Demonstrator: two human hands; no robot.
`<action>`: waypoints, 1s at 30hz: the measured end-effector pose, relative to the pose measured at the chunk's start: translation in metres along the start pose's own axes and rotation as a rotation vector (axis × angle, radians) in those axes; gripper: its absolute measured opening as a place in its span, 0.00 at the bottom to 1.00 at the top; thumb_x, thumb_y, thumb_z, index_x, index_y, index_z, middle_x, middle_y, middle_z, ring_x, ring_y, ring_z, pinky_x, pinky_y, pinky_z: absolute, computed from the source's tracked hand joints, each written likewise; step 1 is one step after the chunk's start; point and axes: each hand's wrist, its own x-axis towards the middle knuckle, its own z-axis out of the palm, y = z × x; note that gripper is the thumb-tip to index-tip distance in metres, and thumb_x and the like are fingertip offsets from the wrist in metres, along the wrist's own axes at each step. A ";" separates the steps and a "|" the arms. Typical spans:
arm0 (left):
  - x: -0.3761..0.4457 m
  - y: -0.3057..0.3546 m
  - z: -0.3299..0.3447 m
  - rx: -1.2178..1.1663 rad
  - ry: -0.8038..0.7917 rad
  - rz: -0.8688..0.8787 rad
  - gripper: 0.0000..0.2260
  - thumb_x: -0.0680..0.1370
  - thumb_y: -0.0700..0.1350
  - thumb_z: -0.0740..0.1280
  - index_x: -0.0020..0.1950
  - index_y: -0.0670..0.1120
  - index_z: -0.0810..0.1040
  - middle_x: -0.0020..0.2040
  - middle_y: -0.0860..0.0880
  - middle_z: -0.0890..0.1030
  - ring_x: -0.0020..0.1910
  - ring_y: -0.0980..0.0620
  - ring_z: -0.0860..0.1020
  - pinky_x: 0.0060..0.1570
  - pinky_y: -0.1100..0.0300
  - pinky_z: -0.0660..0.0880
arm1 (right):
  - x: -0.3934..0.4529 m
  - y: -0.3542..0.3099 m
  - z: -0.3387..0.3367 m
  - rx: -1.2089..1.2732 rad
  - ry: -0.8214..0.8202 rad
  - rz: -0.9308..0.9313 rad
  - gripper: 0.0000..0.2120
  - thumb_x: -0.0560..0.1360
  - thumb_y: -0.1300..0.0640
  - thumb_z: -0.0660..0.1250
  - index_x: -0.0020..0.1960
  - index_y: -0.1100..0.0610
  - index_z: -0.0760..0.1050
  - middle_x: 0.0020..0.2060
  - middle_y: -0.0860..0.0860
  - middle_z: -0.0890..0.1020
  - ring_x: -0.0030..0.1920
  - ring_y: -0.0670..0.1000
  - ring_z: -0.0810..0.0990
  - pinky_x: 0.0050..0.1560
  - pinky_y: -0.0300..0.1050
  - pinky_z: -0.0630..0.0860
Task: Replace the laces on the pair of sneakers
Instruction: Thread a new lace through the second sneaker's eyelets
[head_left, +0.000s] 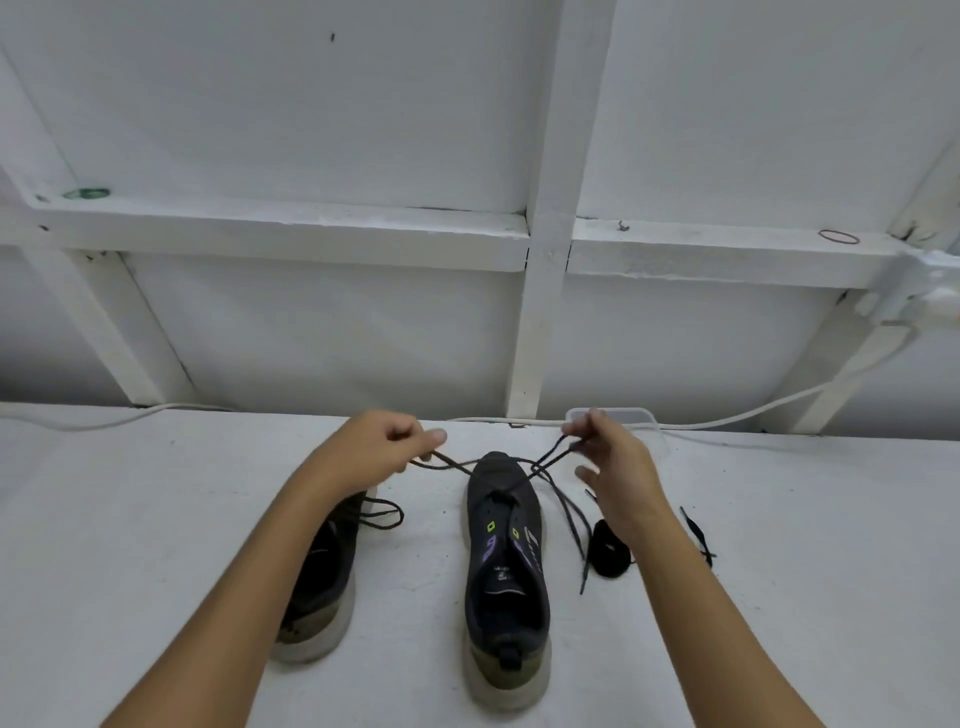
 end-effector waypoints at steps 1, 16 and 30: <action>-0.001 0.003 -0.006 -0.061 0.000 0.007 0.17 0.74 0.67 0.68 0.38 0.54 0.83 0.33 0.56 0.80 0.32 0.63 0.77 0.37 0.65 0.71 | 0.000 -0.007 -0.003 0.077 -0.010 -0.041 0.15 0.82 0.50 0.61 0.40 0.49 0.81 0.39 0.47 0.84 0.40 0.44 0.80 0.45 0.49 0.68; -0.010 0.035 -0.022 -0.422 -0.090 0.085 0.07 0.80 0.41 0.68 0.47 0.49 0.85 0.32 0.54 0.76 0.27 0.58 0.67 0.30 0.68 0.65 | -0.041 0.013 -0.047 -1.332 -0.018 0.369 0.19 0.79 0.46 0.62 0.43 0.60 0.80 0.30 0.50 0.85 0.32 0.51 0.85 0.37 0.46 0.84; -0.012 0.051 0.006 -0.352 -0.227 0.141 0.06 0.80 0.45 0.69 0.48 0.53 0.86 0.36 0.54 0.81 0.31 0.56 0.70 0.31 0.66 0.68 | -0.030 -0.009 0.037 -0.990 -0.296 -0.512 0.06 0.77 0.53 0.71 0.53 0.45 0.84 0.46 0.37 0.85 0.42 0.38 0.80 0.45 0.34 0.73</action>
